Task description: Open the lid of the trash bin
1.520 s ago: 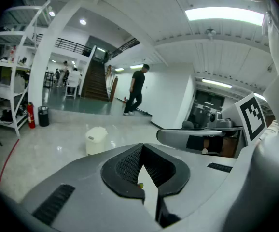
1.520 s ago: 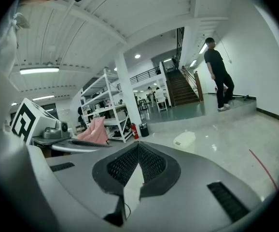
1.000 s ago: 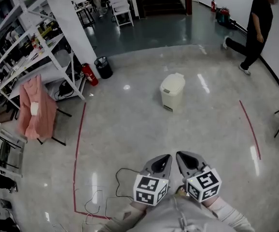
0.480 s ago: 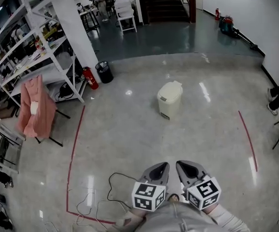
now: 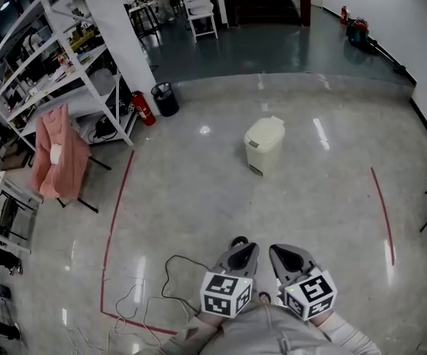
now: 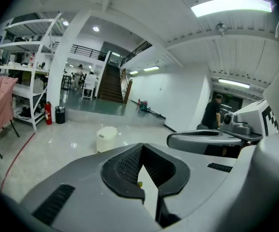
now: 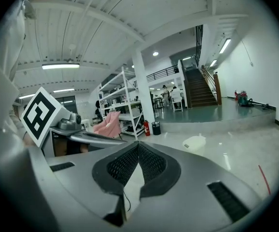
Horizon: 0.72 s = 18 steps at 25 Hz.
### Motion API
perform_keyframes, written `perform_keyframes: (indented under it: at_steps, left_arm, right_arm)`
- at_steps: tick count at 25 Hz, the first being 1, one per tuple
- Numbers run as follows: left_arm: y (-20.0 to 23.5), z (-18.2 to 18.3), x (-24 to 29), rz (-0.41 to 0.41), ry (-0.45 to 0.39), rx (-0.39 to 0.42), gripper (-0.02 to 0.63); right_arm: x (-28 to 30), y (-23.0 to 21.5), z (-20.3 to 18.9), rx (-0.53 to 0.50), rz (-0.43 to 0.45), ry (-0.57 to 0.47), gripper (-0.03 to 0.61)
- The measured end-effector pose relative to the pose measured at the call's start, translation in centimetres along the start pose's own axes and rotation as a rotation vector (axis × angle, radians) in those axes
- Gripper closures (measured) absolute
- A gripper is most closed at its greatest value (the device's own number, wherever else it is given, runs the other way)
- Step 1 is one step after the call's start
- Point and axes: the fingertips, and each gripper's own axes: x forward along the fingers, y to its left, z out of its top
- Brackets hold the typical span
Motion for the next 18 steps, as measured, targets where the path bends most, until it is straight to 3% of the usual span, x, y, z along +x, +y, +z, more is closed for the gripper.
perform_keyframes:
  at_steps: [12, 18]
  left_arm:
    - [3.9, 3.5, 7.8, -0.010, -0.023, 0.014, 0.611]
    - [7.7, 6.5, 14.5, -0.043, 0.024, 0.045, 0.612]
  right_arm:
    - [5.5, -6.5, 1.1, -0.018, -0.012, 0.014, 0.575]
    - [10.8, -12.2, 3.2, 0.014, -0.063, 0.018, 0.575]
